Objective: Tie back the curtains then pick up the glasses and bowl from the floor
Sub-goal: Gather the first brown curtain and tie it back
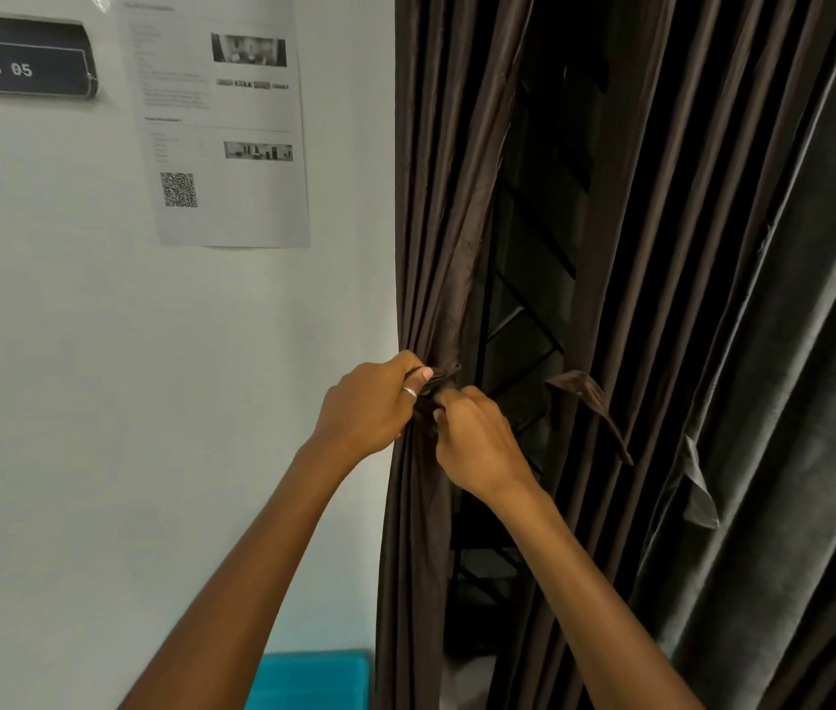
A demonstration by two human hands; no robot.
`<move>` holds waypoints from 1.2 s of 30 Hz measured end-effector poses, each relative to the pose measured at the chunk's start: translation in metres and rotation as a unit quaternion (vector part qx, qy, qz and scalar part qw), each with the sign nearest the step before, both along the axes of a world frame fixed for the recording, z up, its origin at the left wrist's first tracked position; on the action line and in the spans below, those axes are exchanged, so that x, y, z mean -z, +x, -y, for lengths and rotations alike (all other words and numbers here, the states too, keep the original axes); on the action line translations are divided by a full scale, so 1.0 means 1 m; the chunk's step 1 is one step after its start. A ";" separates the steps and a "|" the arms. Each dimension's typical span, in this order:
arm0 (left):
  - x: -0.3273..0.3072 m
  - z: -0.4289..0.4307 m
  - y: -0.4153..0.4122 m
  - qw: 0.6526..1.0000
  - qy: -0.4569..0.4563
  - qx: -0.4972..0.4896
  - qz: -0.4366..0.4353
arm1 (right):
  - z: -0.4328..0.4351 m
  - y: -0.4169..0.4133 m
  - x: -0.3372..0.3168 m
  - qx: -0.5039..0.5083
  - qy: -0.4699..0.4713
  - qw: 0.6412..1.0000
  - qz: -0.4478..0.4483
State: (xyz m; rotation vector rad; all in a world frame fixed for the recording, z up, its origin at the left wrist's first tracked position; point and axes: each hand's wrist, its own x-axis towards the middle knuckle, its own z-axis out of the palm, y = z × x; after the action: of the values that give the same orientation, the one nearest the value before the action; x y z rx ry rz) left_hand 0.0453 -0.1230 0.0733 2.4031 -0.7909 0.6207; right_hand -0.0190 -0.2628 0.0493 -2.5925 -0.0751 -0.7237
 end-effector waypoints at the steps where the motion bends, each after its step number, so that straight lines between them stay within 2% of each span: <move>1: 0.000 0.000 0.000 1.000 0.009 -0.003 0.012 | 0.000 -0.001 -0.003 0.003 -0.022 1.000 -0.011; 3: 0.000 0.000 0.001 0.999 0.021 -0.006 0.034 | 0.000 -0.004 -0.009 0.011 -0.061 0.998 -0.003; 7: -0.001 -0.005 0.007 0.998 0.039 -0.003 0.058 | 0.007 -0.012 -0.021 0.046 -0.157 0.983 0.083; 11: -0.004 -0.011 0.014 0.998 0.048 0.019 0.045 | 0.014 -0.010 -0.028 0.030 -0.185 0.974 0.127; 14: -0.004 -0.016 0.016 0.998 0.021 0.056 0.018 | 0.020 -0.002 -0.031 0.001 -0.189 0.973 0.130; 19: 0.002 -0.017 0.015 0.995 -0.042 0.093 -0.017 | 0.028 0.014 -0.031 -0.071 -0.062 0.993 0.072; 25: 0.004 -0.021 0.010 0.975 -0.153 0.135 -0.091 | 0.030 0.028 -0.030 -0.151 0.042 0.987 0.030; 32: 0.004 -0.028 0.009 0.968 -0.168 0.146 -0.119 | 0.030 0.032 -0.028 -0.177 0.089 0.977 0.076; 36: 0.005 -0.026 0.004 0.981 -0.130 0.127 -0.066 | 0.025 0.032 -0.028 -0.153 0.115 0.977 0.090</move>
State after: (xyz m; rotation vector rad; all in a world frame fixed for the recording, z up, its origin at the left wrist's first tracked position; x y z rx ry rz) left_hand 0.0498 -0.0967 0.0683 2.0429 -0.8828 0.4285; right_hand 0.0134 -0.2873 0.0773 -2.2242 -0.4123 -0.7967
